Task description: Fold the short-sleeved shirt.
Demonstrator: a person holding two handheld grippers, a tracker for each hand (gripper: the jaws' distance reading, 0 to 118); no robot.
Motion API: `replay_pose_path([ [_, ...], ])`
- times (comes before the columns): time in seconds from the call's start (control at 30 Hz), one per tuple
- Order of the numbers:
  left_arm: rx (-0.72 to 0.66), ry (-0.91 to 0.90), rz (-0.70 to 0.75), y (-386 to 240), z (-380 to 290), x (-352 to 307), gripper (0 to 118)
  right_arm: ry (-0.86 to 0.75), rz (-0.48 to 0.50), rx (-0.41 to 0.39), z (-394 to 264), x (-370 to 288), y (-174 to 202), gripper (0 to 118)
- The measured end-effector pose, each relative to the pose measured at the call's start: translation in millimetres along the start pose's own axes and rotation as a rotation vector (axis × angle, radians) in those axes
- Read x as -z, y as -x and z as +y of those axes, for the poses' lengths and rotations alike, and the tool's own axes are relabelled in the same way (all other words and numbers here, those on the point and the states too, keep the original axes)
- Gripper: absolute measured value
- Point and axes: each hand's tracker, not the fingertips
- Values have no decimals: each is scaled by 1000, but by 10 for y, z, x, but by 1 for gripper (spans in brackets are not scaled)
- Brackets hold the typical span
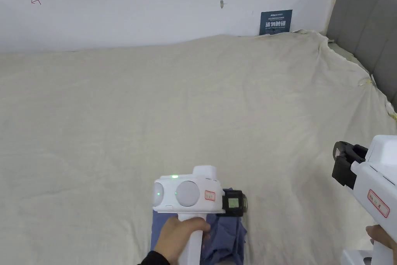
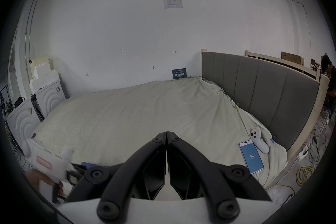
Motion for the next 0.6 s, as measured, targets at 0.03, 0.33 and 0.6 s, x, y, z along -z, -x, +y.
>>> replay_pose_path([
  [0.03,7,-36,-1,32,41,-119,88,-3,0,-2,12,-6,10,0],
  [0.33,40,-299,275,486,65,-667,77,-20,14,2,58,15,23,0],
  [0.6,219,-354,337,635,-388,-315,0,-8,17,6,4,50,1,0],
])
